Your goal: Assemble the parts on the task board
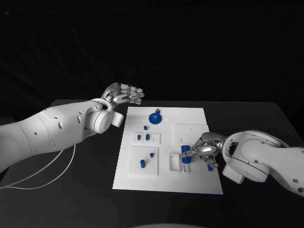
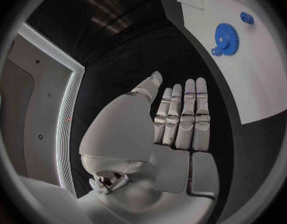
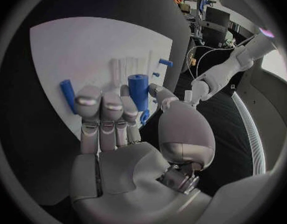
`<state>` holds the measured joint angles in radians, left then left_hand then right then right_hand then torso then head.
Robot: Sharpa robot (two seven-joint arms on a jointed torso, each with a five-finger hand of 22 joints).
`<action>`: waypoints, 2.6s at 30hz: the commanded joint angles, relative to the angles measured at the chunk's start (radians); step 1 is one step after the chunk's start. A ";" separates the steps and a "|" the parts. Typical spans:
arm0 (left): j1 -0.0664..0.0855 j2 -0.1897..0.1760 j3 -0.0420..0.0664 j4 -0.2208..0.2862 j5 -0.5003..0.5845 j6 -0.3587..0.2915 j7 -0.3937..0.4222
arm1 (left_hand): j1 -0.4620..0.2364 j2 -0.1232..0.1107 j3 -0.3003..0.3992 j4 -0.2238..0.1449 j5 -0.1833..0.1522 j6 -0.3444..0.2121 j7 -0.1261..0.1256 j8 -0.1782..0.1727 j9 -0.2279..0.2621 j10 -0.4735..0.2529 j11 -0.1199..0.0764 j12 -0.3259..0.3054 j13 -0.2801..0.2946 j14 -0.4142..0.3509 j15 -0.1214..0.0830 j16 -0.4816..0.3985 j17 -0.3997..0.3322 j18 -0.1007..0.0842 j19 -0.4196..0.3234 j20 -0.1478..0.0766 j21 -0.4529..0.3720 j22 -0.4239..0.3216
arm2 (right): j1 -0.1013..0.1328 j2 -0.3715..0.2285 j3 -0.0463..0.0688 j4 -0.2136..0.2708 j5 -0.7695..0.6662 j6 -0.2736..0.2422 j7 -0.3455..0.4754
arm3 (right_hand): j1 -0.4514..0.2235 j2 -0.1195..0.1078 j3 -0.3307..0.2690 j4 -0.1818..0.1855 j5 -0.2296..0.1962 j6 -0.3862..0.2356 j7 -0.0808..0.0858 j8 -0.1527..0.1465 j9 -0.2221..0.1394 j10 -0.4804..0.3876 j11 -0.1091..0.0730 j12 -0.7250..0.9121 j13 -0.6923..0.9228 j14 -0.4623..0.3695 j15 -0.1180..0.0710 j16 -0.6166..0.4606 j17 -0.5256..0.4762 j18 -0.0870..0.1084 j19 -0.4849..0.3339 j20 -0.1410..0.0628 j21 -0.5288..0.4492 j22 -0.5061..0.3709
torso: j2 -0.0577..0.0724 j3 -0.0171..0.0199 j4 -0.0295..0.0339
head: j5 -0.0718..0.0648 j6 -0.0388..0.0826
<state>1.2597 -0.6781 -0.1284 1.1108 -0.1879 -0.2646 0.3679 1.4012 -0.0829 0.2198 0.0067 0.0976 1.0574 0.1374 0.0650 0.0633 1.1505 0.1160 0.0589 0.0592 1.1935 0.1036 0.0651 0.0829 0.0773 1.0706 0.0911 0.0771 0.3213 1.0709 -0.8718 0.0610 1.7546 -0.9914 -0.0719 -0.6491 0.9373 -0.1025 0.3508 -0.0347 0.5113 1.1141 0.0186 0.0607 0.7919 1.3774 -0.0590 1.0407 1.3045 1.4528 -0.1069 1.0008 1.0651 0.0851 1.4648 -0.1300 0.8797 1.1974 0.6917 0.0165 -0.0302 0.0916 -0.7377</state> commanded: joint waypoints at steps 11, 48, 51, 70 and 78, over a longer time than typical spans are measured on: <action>-0.001 0.002 0.001 0.001 0.005 0.017 0.004 | -0.007 0.003 0.000 0.005 0.001 -0.009 0.000 -0.003 -0.001 0.000 0.003 -0.001 0.000 -0.006 0.003 -0.003 0.001 -0.006 0.006 -0.003 -0.003 -0.001 | 0.000 0.052 -0.024 -0.021 0.013 0.051 -0.005 | 0.004 0.023 0.068 -0.087 0.005 0.007 0.002 0.003 -0.009 0.000 0.000 -0.006 -0.002 0.001 -0.006 -0.007 0.003 0.005 0.057 -0.004 -0.006 0.002 | 0.000 0.0006 0.0010 | 0.005 -0.007; -0.001 0.002 0.001 0.002 0.004 0.022 -0.001 | -0.008 0.004 -0.004 0.006 0.001 -0.009 0.000 -0.002 0.000 -0.003 0.004 -0.001 0.000 -0.008 0.003 -0.003 0.001 -0.006 0.009 -0.002 -0.002 -0.020 | 0.000 0.088 -0.028 -0.060 -0.035 0.055 -0.009 | 0.031 -0.030 -0.006 0.110 -0.334 0.009 0.009 0.004 -0.026 -0.006 0.008 -0.030 -0.028 0.002 0.000 -0.021 0.007 0.013 0.056 0.002 -0.023 0.004 | 0.000 0.0004 0.0000 | 0.013 -0.013; -0.001 0.002 0.001 0.001 0.004 0.022 -0.001 | -0.008 0.004 -0.004 0.006 0.001 -0.009 0.000 -0.002 0.000 -0.003 0.004 -0.001 0.000 -0.008 0.003 -0.003 0.001 -0.006 0.009 -0.002 -0.002 -0.020 | 0.000 0.093 -0.028 -0.063 -0.037 0.049 -0.009 | 0.030 -0.034 -0.008 0.136 -0.350 0.009 0.010 0.003 -0.023 -0.007 0.010 -0.030 -0.030 0.003 0.000 -0.021 0.009 0.013 0.056 0.003 -0.021 0.007 | 0.000 0.0003 -0.0002 | 0.012 -0.012; -0.001 -0.001 0.001 0.003 0.004 0.022 -0.003 | -0.005 0.005 -0.005 0.006 0.000 -0.010 0.000 -0.003 0.000 -0.004 0.005 -0.001 0.000 -0.009 0.004 -0.003 0.001 -0.006 0.010 -0.001 -0.001 -0.029 | -0.001 0.094 -0.030 -0.056 -0.036 0.048 -0.005 | 0.037 -0.092 -0.025 0.263 -0.463 0.012 0.010 0.004 -0.030 -0.007 0.008 -0.038 -0.035 0.004 -0.003 -0.027 0.019 0.009 0.057 -0.003 -0.025 0.012 | 0.000 0.0018 -0.0009 | 0.008 -0.006; -0.001 -0.004 0.001 0.004 0.003 0.021 -0.003 | -0.005 0.005 -0.005 0.006 0.000 -0.010 0.000 -0.003 0.000 -0.004 0.005 -0.001 0.000 -0.009 0.004 -0.003 0.001 -0.006 0.010 -0.001 -0.001 -0.029 | -0.008 0.065 -0.031 -0.033 -0.027 0.039 0.015 | 0.084 -0.103 -0.044 0.235 -0.463 0.039 0.003 0.009 -0.017 0.000 0.004 -0.035 -0.033 0.005 -0.005 -0.029 0.022 0.007 0.057 -0.004 -0.024 0.013 | 0.001 0.0033 -0.0003 | 0.007 -0.007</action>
<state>1.2597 -0.6828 -0.1285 1.1121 -0.1879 -0.2549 0.3599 1.4012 -0.0829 0.2172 0.0093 0.0976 1.0574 0.1375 0.0650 0.0633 1.1505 0.1160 0.0589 0.0592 1.1911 0.1060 0.0651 0.0825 0.0773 1.0742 0.0875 0.0772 0.2932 1.0648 -0.8030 0.0309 1.7167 -1.0190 -0.0312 -0.6537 1.0184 -0.2062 0.3071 0.2025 0.0543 1.1488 0.0198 0.0656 0.7730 1.3728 -0.0540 1.0059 1.2704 1.4548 -0.1088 0.9767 1.0863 0.0847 1.4648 -0.1300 0.8594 1.2098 0.6922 0.0185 -0.0311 0.0983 -0.7443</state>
